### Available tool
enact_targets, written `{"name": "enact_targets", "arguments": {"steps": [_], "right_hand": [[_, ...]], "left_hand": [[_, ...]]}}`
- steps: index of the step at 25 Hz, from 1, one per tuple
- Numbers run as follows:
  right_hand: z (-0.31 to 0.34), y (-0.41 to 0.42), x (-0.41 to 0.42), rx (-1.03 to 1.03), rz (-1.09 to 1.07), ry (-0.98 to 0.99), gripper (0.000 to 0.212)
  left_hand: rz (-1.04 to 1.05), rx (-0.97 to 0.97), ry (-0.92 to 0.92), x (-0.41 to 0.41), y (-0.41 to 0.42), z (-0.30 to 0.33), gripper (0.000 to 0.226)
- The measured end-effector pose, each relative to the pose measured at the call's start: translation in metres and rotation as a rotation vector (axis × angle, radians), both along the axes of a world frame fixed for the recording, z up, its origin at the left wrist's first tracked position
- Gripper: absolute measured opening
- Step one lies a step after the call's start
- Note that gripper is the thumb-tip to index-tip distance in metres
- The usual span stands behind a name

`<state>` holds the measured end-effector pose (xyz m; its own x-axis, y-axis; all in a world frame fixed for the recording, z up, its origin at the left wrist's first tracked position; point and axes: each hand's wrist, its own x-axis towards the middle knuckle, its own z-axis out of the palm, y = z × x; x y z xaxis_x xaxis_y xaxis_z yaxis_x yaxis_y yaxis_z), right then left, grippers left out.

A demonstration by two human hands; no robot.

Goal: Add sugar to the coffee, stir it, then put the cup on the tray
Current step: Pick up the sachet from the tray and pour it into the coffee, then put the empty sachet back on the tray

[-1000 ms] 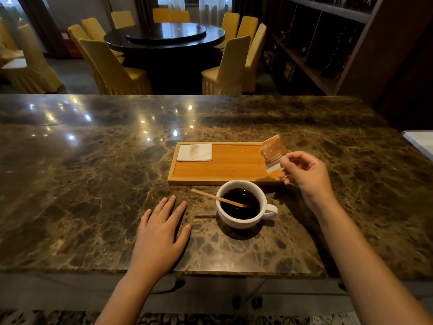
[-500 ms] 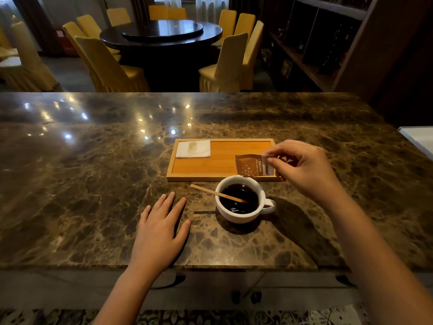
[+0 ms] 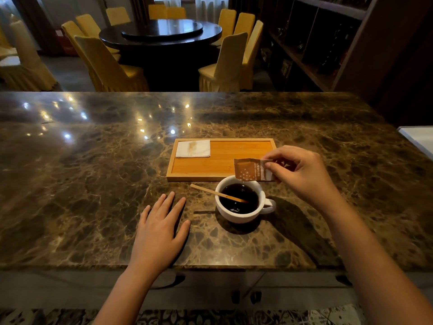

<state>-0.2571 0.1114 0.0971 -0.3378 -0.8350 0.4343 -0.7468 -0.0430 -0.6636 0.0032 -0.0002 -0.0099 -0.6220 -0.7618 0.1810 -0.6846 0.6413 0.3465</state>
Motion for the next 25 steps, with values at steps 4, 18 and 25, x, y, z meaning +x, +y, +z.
{"name": "enact_targets", "arguments": {"steps": [4, 18, 25], "right_hand": [[-0.013, 0.001, -0.002, -0.052, 0.013, -0.535, 0.012], [-0.043, -0.048, -0.045, -0.043, -0.536, -0.873, 0.004], [-0.061, -0.073, -0.051, 0.14, -0.731, -0.349, 0.009]], "left_hand": [[0.0, 0.0, 0.004, 0.0, 0.001, 0.0, 0.053], [0.009, -0.013, -0.001, 0.0, 0.001, 0.0, 0.053], [0.01, -0.011, -0.003, 0.0, 0.0, 0.0, 0.054]]}}
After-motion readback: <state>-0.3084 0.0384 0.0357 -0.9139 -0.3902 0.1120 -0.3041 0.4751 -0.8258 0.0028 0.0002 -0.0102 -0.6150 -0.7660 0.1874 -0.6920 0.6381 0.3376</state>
